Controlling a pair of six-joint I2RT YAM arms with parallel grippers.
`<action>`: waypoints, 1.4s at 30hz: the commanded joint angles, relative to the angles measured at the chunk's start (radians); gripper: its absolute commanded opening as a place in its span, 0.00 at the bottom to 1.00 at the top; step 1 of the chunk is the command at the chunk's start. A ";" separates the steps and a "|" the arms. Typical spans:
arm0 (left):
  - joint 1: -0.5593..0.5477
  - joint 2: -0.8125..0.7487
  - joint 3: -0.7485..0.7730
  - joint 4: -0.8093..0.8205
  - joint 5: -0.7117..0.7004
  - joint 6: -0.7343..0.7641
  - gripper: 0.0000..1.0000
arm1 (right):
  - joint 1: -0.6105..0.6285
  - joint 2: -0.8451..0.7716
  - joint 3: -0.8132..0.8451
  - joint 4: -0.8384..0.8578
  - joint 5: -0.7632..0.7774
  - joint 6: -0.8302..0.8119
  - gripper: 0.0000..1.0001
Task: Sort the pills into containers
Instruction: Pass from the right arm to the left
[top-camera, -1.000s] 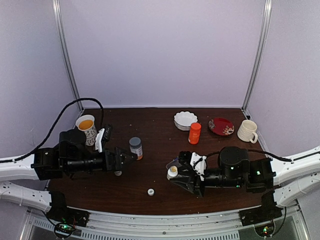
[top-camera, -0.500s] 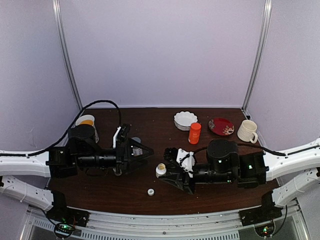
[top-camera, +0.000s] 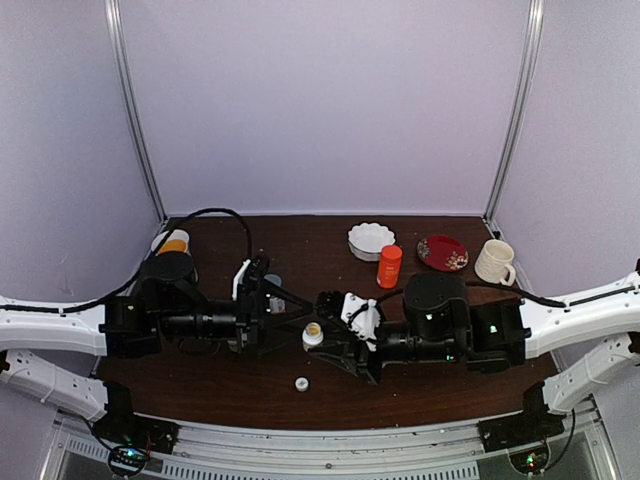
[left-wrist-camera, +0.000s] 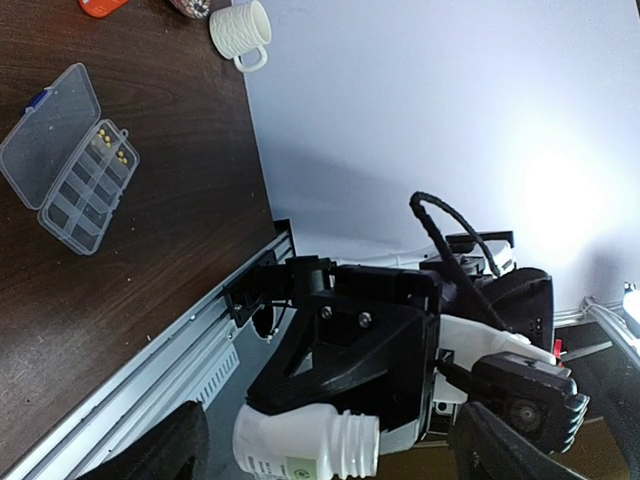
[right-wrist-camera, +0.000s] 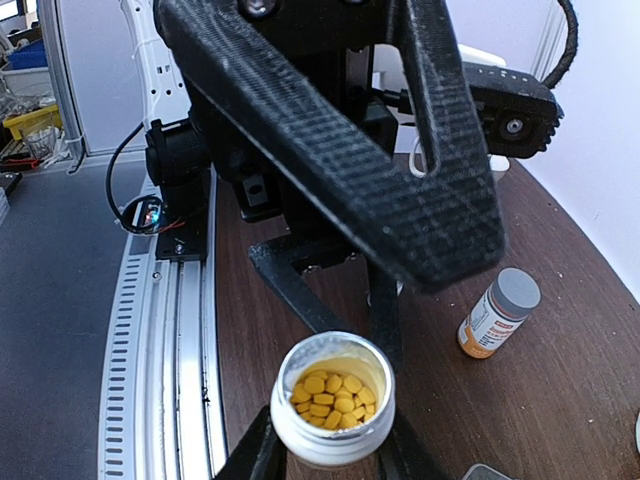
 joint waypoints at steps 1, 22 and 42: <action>-0.006 0.001 -0.004 0.048 0.023 -0.011 0.86 | -0.008 0.008 0.034 -0.004 0.019 -0.012 0.29; -0.008 0.026 -0.025 0.094 0.061 -0.046 0.82 | -0.032 0.032 0.048 0.011 0.037 0.006 0.27; -0.009 0.021 -0.058 0.167 0.053 -0.077 0.81 | -0.038 0.033 0.057 0.006 0.019 0.001 0.27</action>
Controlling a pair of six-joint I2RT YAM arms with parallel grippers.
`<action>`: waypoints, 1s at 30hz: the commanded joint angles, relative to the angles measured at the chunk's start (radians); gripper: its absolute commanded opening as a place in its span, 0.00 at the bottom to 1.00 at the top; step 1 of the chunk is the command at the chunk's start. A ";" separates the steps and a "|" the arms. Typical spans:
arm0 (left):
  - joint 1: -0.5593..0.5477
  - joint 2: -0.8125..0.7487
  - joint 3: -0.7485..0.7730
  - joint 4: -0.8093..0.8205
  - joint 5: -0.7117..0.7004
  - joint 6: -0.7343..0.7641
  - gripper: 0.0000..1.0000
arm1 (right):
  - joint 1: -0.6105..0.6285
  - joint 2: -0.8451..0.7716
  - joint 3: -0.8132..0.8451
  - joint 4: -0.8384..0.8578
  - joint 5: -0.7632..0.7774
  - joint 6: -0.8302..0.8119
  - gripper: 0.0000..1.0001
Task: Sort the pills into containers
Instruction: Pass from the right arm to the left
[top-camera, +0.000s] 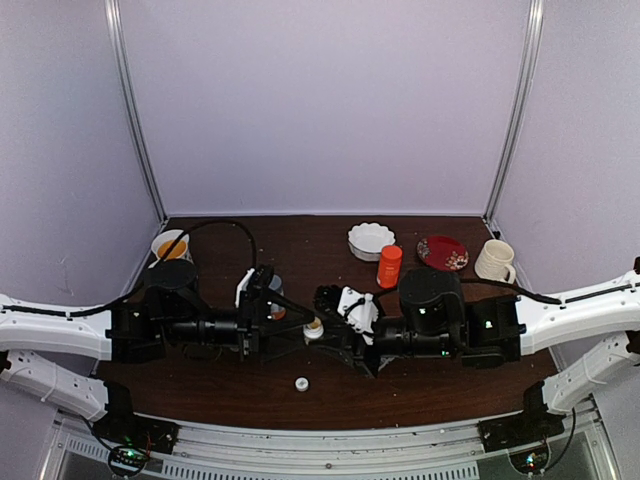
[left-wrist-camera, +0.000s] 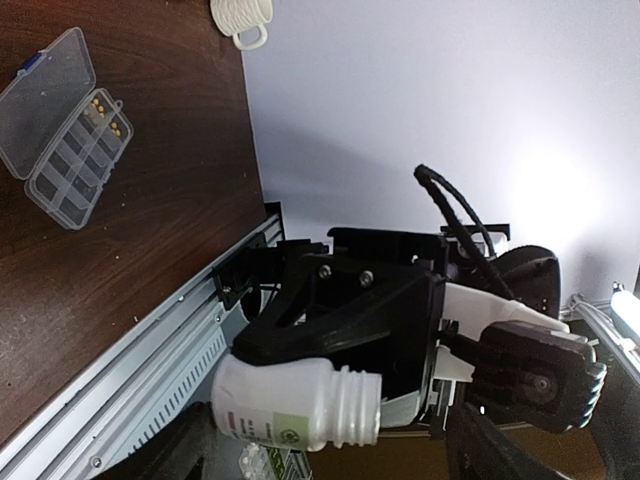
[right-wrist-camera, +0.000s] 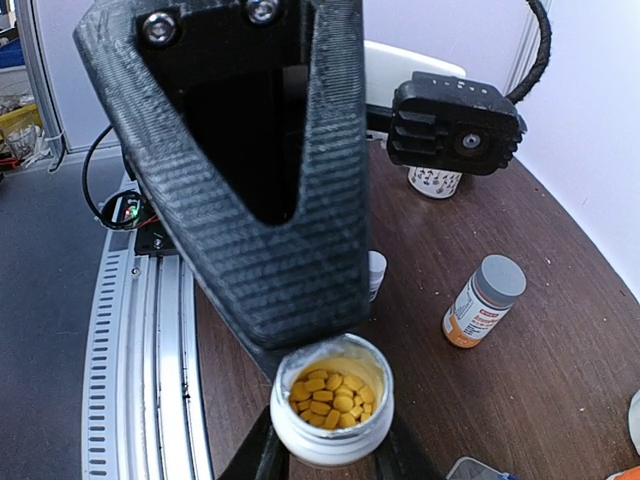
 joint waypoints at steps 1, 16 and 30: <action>-0.003 0.001 -0.015 0.097 0.015 -0.015 0.80 | -0.005 0.011 0.038 0.029 -0.006 0.000 0.27; -0.003 0.032 -0.045 0.201 0.033 -0.052 0.62 | -0.005 0.029 0.052 0.041 -0.028 0.003 0.27; -0.003 0.010 -0.052 0.258 0.017 -0.077 0.52 | -0.008 -0.012 0.008 0.107 -0.039 0.000 0.54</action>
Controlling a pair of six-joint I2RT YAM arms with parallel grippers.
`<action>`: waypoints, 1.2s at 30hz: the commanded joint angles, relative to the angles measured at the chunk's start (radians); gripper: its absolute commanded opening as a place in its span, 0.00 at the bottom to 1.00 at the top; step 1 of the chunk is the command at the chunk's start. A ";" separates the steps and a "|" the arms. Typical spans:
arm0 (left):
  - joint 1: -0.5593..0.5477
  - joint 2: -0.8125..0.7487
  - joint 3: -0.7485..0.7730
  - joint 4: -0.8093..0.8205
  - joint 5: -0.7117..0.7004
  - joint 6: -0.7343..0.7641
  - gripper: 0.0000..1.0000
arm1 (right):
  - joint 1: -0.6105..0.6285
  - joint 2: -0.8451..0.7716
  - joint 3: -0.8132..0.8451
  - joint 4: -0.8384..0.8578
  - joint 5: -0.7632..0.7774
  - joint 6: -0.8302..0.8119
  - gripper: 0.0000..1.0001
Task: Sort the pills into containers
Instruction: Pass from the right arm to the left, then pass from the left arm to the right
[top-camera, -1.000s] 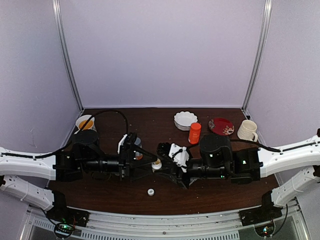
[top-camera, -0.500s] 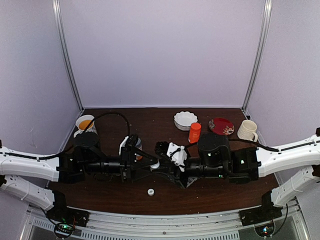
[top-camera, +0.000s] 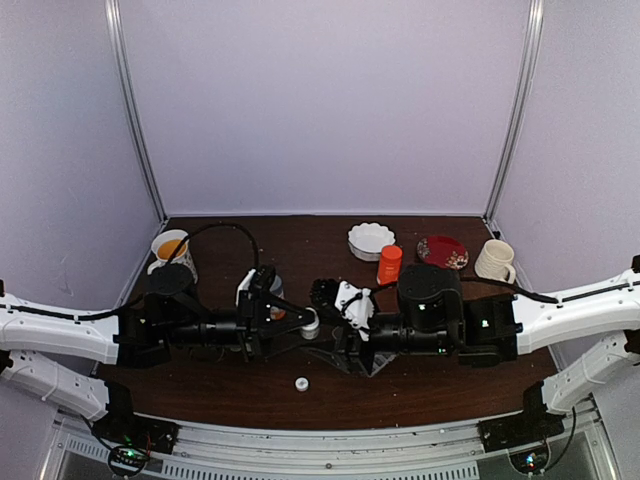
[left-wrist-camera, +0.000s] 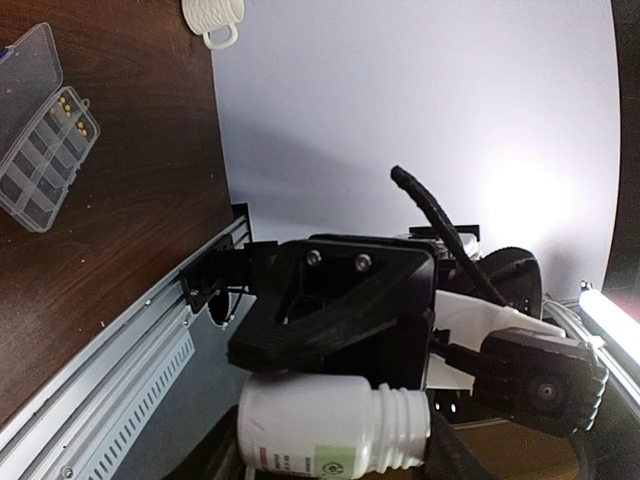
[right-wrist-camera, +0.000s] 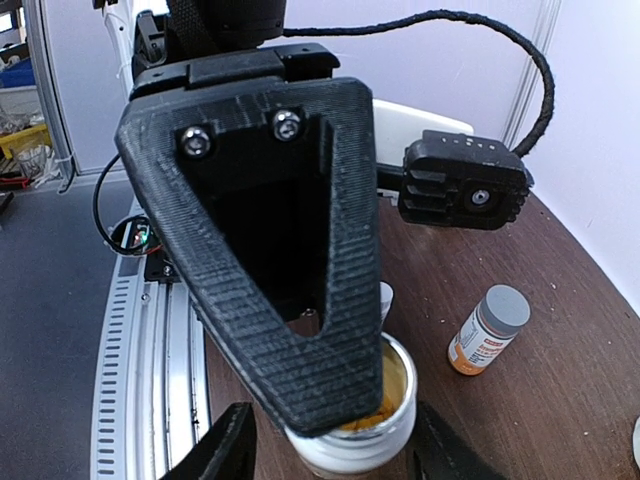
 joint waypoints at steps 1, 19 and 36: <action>-0.003 -0.021 -0.006 0.092 0.002 -0.015 0.52 | -0.009 -0.037 -0.014 0.059 -0.009 0.002 0.57; -0.001 -0.012 0.039 0.278 0.031 -0.140 0.51 | -0.041 -0.078 -0.145 0.535 -0.097 0.053 0.70; -0.003 0.037 0.059 0.383 0.040 -0.193 0.51 | -0.043 -0.058 -0.111 0.536 -0.119 0.049 0.42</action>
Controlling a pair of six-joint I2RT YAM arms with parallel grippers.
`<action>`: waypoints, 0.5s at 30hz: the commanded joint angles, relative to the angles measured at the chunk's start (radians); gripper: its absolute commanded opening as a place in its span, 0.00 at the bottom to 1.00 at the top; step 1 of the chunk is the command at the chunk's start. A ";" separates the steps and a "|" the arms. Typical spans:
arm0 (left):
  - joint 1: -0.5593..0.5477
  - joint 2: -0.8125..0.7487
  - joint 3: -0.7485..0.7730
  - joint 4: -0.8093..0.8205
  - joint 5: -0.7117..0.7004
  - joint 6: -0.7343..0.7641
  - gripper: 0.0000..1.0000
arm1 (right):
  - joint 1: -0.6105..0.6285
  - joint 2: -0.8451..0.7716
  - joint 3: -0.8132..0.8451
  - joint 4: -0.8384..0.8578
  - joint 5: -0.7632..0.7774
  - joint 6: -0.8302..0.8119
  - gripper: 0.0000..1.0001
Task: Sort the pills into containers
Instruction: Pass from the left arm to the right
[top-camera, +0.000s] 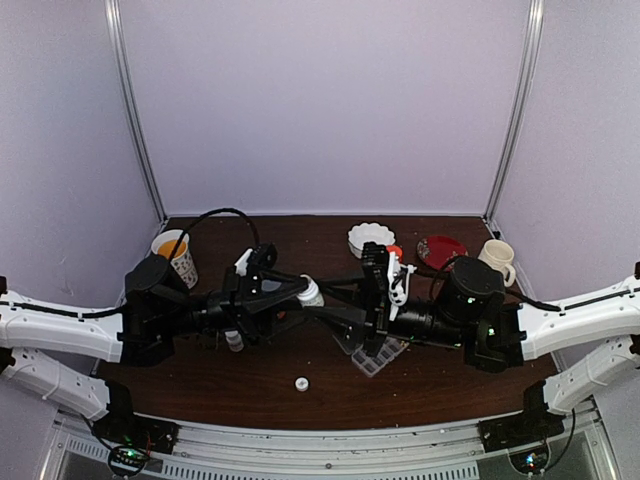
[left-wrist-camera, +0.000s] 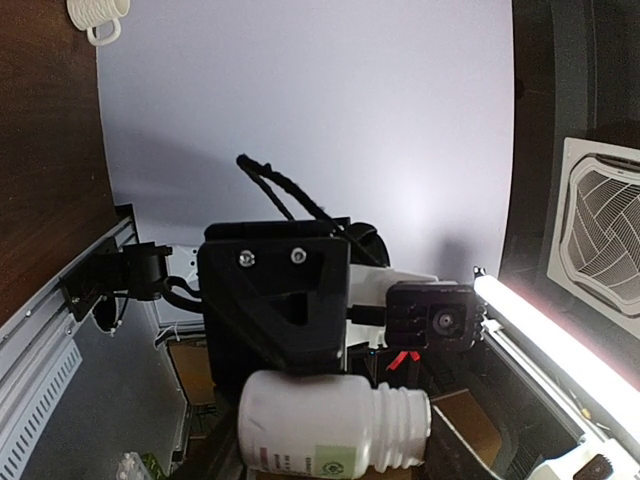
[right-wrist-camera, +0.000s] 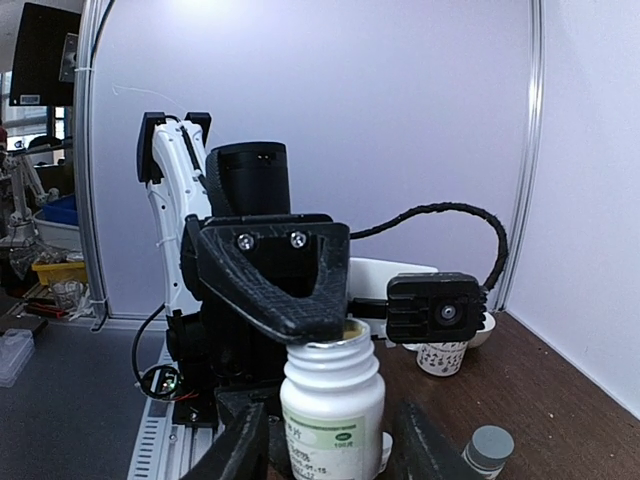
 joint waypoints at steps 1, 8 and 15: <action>-0.003 0.009 0.034 0.086 0.019 -0.014 0.51 | -0.006 0.003 0.028 0.022 -0.012 -0.001 0.42; -0.005 0.028 0.024 0.138 0.023 -0.036 0.51 | -0.016 0.026 0.046 0.018 -0.034 0.011 0.36; -0.005 0.042 0.004 0.178 0.018 -0.053 0.52 | -0.026 0.035 0.050 0.042 -0.057 0.027 0.28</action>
